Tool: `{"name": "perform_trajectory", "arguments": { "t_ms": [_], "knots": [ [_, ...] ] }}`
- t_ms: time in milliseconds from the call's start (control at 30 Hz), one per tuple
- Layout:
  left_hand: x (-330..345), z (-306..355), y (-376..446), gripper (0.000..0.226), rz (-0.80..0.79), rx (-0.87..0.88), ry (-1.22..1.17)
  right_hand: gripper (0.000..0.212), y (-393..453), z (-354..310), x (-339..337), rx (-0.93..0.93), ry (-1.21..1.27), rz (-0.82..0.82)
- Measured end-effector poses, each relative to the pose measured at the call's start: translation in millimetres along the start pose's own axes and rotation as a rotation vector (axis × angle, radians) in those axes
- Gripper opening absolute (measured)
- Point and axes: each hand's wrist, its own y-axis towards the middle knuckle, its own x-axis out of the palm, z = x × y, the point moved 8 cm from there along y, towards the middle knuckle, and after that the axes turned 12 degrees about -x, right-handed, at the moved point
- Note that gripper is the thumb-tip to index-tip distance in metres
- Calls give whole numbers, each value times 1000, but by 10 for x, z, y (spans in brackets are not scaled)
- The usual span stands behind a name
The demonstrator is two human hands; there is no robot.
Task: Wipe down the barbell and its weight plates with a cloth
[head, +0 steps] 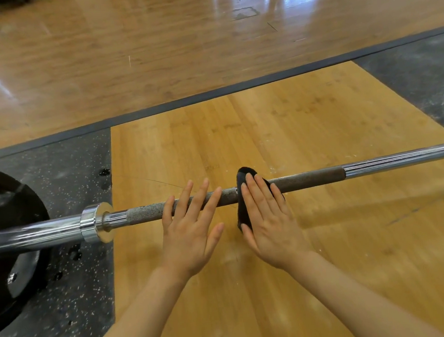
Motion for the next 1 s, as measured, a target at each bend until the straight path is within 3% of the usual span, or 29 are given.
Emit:
{"name": "perform_trajectory", "arguments": {
  "t_ms": [600, 1000],
  "knots": [
    [7, -206, 729, 63, -86, -65, -44, 74, 630, 344, 119, 60, 91, -154],
    [35, -343, 1203, 67, -85, -87, -177, 90, 593, 915, 279, 176, -151, -134]
  ]
}}
